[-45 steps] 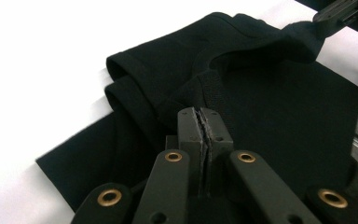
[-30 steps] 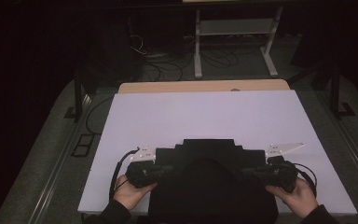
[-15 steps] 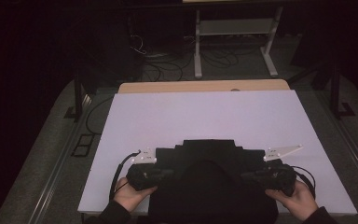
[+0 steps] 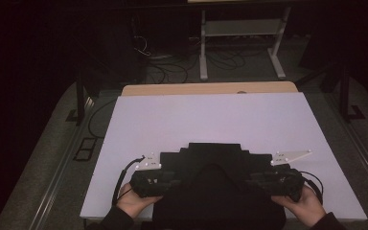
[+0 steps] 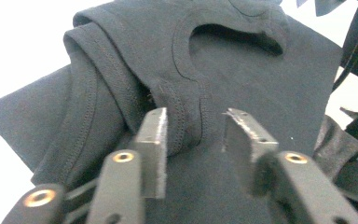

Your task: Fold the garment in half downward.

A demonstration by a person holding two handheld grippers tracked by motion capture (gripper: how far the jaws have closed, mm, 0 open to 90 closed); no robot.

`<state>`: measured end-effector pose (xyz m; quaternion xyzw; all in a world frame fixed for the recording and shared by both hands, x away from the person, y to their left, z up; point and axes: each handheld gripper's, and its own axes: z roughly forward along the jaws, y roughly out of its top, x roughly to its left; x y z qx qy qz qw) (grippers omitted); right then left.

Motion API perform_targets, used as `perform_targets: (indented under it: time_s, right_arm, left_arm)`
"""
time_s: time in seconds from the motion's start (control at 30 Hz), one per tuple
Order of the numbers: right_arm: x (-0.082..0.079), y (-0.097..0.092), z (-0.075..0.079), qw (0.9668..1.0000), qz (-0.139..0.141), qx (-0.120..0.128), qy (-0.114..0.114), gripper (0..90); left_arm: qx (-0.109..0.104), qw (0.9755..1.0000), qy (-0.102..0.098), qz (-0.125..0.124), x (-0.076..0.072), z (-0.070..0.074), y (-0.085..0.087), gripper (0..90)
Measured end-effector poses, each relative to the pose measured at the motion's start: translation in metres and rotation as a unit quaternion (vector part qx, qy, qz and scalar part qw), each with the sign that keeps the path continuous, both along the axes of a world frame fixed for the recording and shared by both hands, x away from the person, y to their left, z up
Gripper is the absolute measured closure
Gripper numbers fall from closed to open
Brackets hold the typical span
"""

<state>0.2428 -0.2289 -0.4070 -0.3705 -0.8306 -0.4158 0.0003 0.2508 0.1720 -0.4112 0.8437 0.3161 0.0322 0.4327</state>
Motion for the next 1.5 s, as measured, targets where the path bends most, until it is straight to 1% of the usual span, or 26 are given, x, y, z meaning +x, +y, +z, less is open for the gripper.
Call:
perform_targets:
  time_s: [0.07, 0.13, 0.17, 0.23, 0.27, 0.3, 0.4, 0.47, 0.53, 0.67, 0.7, 0.8, 0.83, 0.9, 0.97, 1.0, 1.07, 1.13, 1.23, 1.27, 1.37, 1.5]
  right_arm:
    - [0.000, 0.001, 0.000, 1.0000, -0.001, -0.001, -0.001, 54.9]
    - [0.000, 0.001, 0.000, 1.0000, -0.001, -0.002, -0.004, 50.5]
    - [0.000, 0.001, 0.000, 1.0000, -0.002, -0.001, -0.004, 47.3]
    - [0.000, 0.001, 0.000, 1.0000, -0.002, -0.002, -0.007, 41.7]
    - [-0.001, 0.001, 0.001, 1.0000, -0.004, -0.002, -0.007, 39.4]
    - [0.000, 0.000, 0.001, 0.9999, -0.004, -0.002, -0.010, 37.3]
    - [0.001, -0.001, 0.002, 0.9999, -0.014, -0.001, -0.008, 31.1]
    - [0.003, -0.001, 0.003, 0.9998, -0.018, -0.001, -0.006, 25.2]
    - [0.005, 0.000, 0.004, 0.9998, -0.020, -0.002, -0.006, 19.8]
    - [0.009, -0.002, 0.005, 0.9997, -0.025, 0.002, 0.001, 12.4]
    - [0.010, -0.003, 0.005, 0.9997, -0.022, 0.005, 0.003, 11.6]
    - [0.012, -0.005, 0.007, 0.9998, -0.017, 0.013, -0.001, 2.5]
    - [0.013, -0.005, 0.008, 0.9997, -0.019, 0.014, 0.000, 0.6]
    - [0.015, -0.006, 0.010, 0.9997, -0.021, 0.016, 0.002, 0.0]
    - [0.018, -0.007, 0.013, 0.9995, -0.025, 0.020, 0.006, 0.0]
    - [0.019, -0.007, 0.013, 0.9995, -0.022, 0.021, 0.004, 0.0]
    - [0.021, -0.007, 0.016, 0.9995, -0.025, 0.019, -0.002, 0.0]
    - [0.024, -0.008, 0.017, 0.9995, -0.023, 0.018, -0.008, 0.0]
    - [0.029, -0.009, 0.019, 0.9994, -0.028, 0.010, -0.017, 0.0]
    - [0.031, -0.009, 0.019, 0.9994, -0.028, 0.011, -0.016, 0.0]
    - [0.037, -0.011, 0.020, 0.9993, -0.032, 0.011, -0.019, 0.0]
    - [0.043, -0.015, 0.021, 0.9992, -0.032, 0.010, -0.025, 0.0]
  left_arm:
    - [0.001, 1.0000, -0.005, 0.002, 0.000, 0.000, 0.000, 45.5]
    - [0.003, 0.9998, -0.013, 0.014, 0.000, 0.001, 0.001, 42.1]
    - [0.002, 0.9996, -0.015, 0.022, 0.001, 0.002, 0.002, 41.2]
    - [-0.003, 0.9994, -0.016, 0.030, 0.002, 0.002, 0.005, 39.8]
    - [-0.003, 0.9993, -0.016, 0.032, 0.002, 0.003, 0.006, 37.3]
    - [-0.004, 0.9994, -0.016, 0.032, 0.003, 0.003, 0.006, 35.6]
    - [-0.011, 0.9994, -0.012, 0.031, 0.004, 0.004, 0.008, 29.5]
    - [-0.013, 0.9993, -0.013, 0.033, 0.005, 0.004, 0.009, 25.3]
    - [-0.015, 0.9993, -0.015, 0.029, 0.006, 0.006, 0.010, 24.2]
    - [-0.032, 0.9990, -0.017, 0.026, 0.008, 0.010, 0.013, 17.0]
    - [-0.037, 0.9989, -0.018, 0.024, 0.009, 0.011, 0.014, 15.1]
    - [-0.045, 0.9983, -0.026, 0.025, 0.010, 0.014, 0.016, 12.4]
    - [-0.054, 0.9979, -0.024, 0.027, 0.011, 0.014, 0.016, 11.7]
    - [-0.062, 0.9976, -0.016, 0.027, 0.014, 0.015, 0.017, 8.1]
    - [-0.060, 0.9977, -0.016, 0.028, 0.018, 0.015, 0.016, 2.0]
    - [-0.061, 0.9977, -0.014, 0.025, 0.020, 0.016, 0.016, 0.0]
    - [-0.063, 0.9977, -0.017, 0.020, 0.022, 0.017, 0.016, 0.0]
    - [-0.063, 0.9975, -0.021, 0.025, 0.026, 0.018, 0.016, 0.0]
    - [-0.057, 0.9976, -0.027, 0.029, 0.032, 0.021, 0.015, 0.0]
    - [-0.053, 0.9977, -0.030, 0.029, 0.034, 0.022, 0.014, 0.0]
    - [-0.051, 0.9978, -0.032, 0.026, 0.041, 0.024, 0.013, 0.0]
    - [-0.059, 0.9973, -0.033, 0.027, 0.049, 0.026, 0.013, 0.0]
